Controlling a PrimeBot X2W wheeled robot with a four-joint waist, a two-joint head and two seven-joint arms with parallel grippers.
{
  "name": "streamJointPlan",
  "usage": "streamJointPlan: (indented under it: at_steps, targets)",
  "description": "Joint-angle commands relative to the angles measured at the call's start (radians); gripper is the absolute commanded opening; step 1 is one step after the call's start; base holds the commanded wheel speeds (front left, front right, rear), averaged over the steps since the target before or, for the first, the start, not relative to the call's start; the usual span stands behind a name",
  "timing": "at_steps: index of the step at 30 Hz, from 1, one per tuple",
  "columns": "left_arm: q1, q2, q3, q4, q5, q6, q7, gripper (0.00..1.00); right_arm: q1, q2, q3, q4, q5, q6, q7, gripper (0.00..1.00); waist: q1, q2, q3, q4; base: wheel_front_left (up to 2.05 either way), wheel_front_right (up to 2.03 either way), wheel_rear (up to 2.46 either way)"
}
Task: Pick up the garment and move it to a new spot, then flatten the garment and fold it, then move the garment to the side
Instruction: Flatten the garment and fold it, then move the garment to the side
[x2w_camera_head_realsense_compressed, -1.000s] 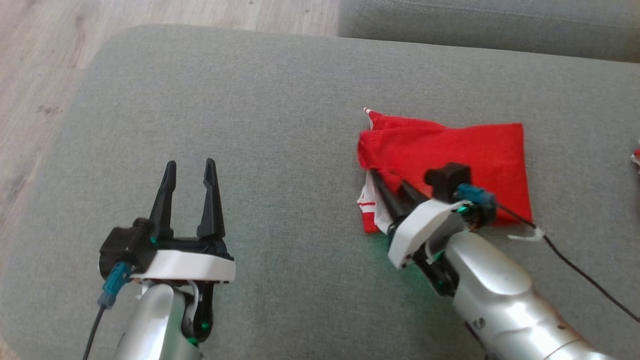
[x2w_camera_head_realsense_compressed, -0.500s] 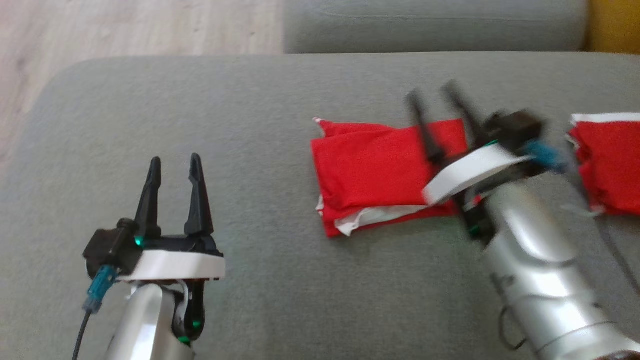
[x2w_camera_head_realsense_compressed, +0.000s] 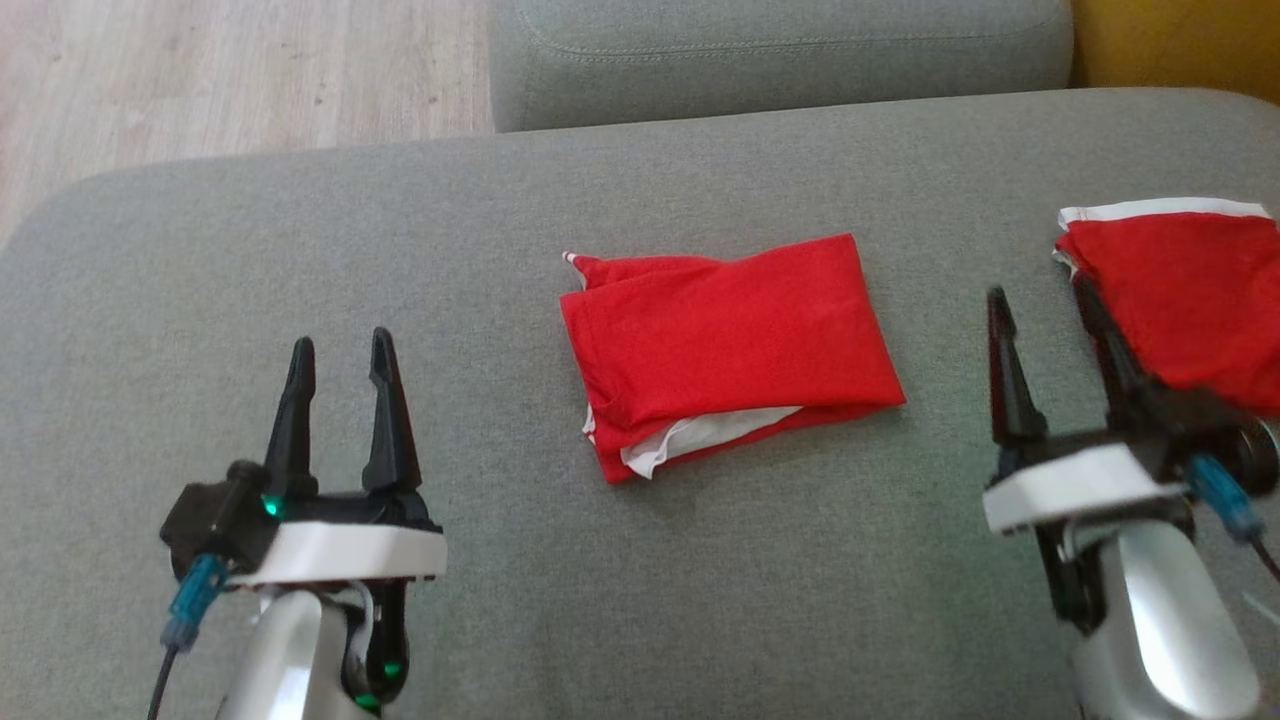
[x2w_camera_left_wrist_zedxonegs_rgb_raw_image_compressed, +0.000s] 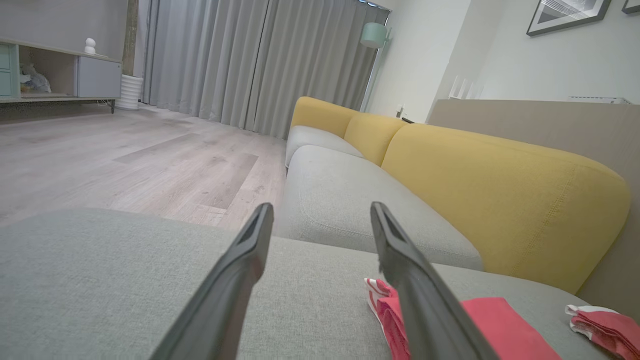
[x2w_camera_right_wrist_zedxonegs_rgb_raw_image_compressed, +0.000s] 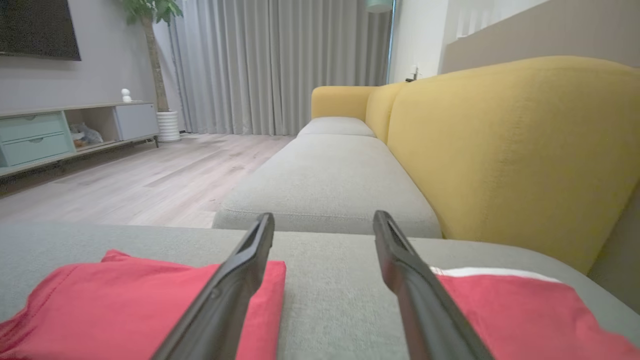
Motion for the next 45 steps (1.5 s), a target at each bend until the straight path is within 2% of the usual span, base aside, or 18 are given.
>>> streamJointPlan:
  at_steps: [1,5,9,17,23,26,32,36,41,42,43,44,45]
  targets:
    - [-0.007,0.009,0.034,-0.037,-0.009,0.004,-0.005,1.00,-0.005,0.009,0.009,-0.051,-0.002,-0.001,-0.010,1.00,0.0000,0.0000,-0.001,-0.001,0.00,0.00,0.00]
    - [0.016,0.009,0.037,-0.037,-0.012,0.007,-0.005,1.00,0.075,0.015,-0.015,-0.100,0.000,-0.001,-0.010,1.00,0.0000,0.0000,-0.006,-0.001,0.00,0.00,0.00]
    - [0.040,0.009,0.045,-0.044,-0.015,0.008,-0.005,1.00,0.116,0.016,-0.012,-0.127,0.059,-0.001,-0.010,1.00,0.0000,0.0000,-0.009,0.001,0.00,0.00,0.00]
    - [0.026,0.009,0.038,-0.048,-0.011,0.007,-0.005,1.00,0.117,0.016,-0.005,-0.123,0.081,-0.001,-0.010,1.00,0.0000,0.0000,0.007,0.020,0.00,0.00,0.00]
    - [-0.002,0.009,0.011,-0.052,-0.007,0.006,-0.005,1.00,0.052,0.016,-0.001,-0.071,0.080,-0.001,-0.006,1.00,0.0000,0.0000,0.068,0.051,0.00,0.00,0.00]
    - [-0.025,0.009,-0.003,-0.048,-0.007,0.003,-0.005,1.00,-0.012,0.016,0.000,-0.022,0.073,-0.001,0.011,1.00,0.0000,0.0000,0.107,0.071,0.00,0.00,0.00]
    - [-0.060,0.009,-0.025,-0.039,-0.013,0.003,-0.005,1.00,-0.150,0.017,0.011,0.160,0.068,-0.001,0.104,1.00,0.0000,0.0000,0.165,0.108,0.00,0.00,0.00]
    - [-0.077,0.009,-0.046,-0.033,-0.019,0.004,-0.005,1.00,-0.222,0.017,0.004,0.305,0.045,-0.001,0.165,1.00,0.0000,0.0000,0.178,0.130,0.00,0.00,0.00]
    - [-0.085,0.009,-0.054,-0.026,-0.025,0.008,-0.005,1.00,-0.280,0.017,0.008,0.445,0.044,-0.001,0.179,1.00,0.0000,0.0000,0.176,0.143,0.00,0.00,0.00]
    - [-0.086,0.009,-0.054,-0.025,-0.026,0.009,-0.005,1.00,-0.286,0.017,0.016,0.472,0.048,-0.001,0.183,0.95,0.0000,0.0000,0.174,0.144,0.00,0.00,0.00]
    - [-0.087,0.009,-0.053,-0.024,-0.028,0.009,-0.005,1.00,-0.291,0.017,0.029,0.495,0.061,-0.001,0.185,0.15,0.0000,0.0000,0.170,0.145,0.00,0.00,0.00]
    - [-0.086,0.009,-0.052,-0.023,-0.029,0.010,-0.005,1.00,-0.295,0.017,0.044,0.514,0.071,-0.001,0.184,0.00,0.0000,0.0000,0.167,0.143,0.00,0.00,0.00]
    - [-0.086,0.009,-0.052,-0.023,-0.029,0.010,-0.005,1.00,-0.295,0.017,0.044,0.514,0.071,-0.001,0.184,0.00,0.0000,0.0000,0.167,0.143,0.00,0.00,0.00]
